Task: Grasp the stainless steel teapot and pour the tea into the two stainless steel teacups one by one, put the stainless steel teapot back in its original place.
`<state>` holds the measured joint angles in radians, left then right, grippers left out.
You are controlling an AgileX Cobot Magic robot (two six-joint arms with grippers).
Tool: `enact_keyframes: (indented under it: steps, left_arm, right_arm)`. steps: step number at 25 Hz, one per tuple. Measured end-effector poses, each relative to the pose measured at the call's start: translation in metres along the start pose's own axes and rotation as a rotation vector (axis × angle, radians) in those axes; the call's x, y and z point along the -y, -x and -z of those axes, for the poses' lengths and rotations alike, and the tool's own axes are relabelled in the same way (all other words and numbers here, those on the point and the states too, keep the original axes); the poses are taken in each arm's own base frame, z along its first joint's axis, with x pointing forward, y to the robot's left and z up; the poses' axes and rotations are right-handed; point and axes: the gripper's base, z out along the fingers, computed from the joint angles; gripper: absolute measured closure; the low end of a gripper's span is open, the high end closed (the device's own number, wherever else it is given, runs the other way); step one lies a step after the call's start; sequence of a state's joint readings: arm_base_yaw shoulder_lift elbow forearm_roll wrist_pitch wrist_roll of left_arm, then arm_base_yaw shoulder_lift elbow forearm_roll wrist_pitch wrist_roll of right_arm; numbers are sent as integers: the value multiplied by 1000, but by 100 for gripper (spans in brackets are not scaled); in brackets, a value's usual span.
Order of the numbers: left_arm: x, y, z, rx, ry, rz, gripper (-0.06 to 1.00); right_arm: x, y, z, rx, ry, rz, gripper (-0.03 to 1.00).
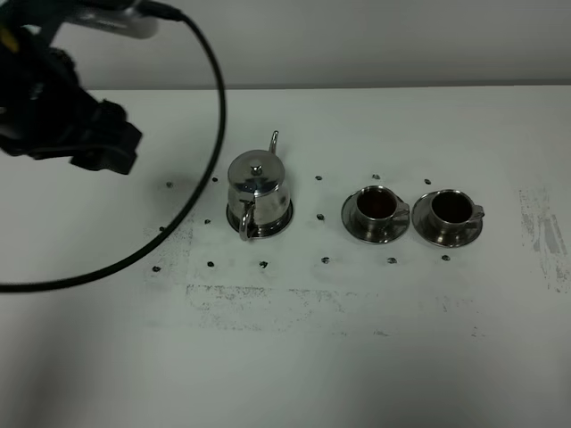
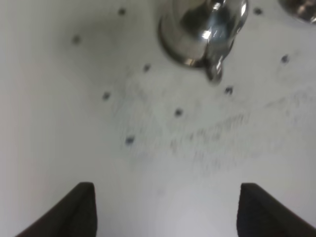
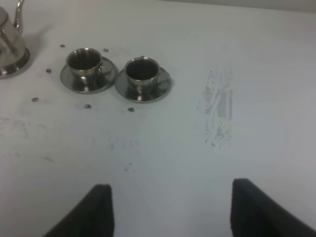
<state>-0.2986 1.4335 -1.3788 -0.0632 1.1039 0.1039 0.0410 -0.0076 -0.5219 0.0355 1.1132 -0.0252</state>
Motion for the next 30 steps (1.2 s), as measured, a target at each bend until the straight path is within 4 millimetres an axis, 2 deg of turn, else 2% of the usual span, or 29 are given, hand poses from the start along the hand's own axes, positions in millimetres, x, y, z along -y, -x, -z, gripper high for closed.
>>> enact_keyframes:
  steps: [2, 6, 9, 12, 16, 23, 30]
  left_arm:
    - [-14, -25, 21, -1, 30, 65, 36]
    - [-36, -86, 48, -2, 107, 212, 36]
    - [-39, -138, 61, 18, 170, 314, 36]
    - [-29, -177, 66, 59, 207, 356, 36]
    - [-16, -210, 62, 150, 230, 353, 36]
    - [-1, -249, 48, 252, 256, 340, 36]
    - [16, -275, 58, 404, 239, 251, 37]
  right_arm:
    - [0, 0, 0, 0, 0, 0, 47]
    - [0, 0, 0, 0, 0, 0, 47]
    - [0, 0, 0, 0, 0, 0, 47]
    - [0, 0, 0, 0, 0, 0, 47]
    - [0, 0, 0, 0, 0, 0, 47]
    - [0, 0, 0, 0, 0, 0, 47]
    - [0, 0, 0, 0, 0, 0, 47]
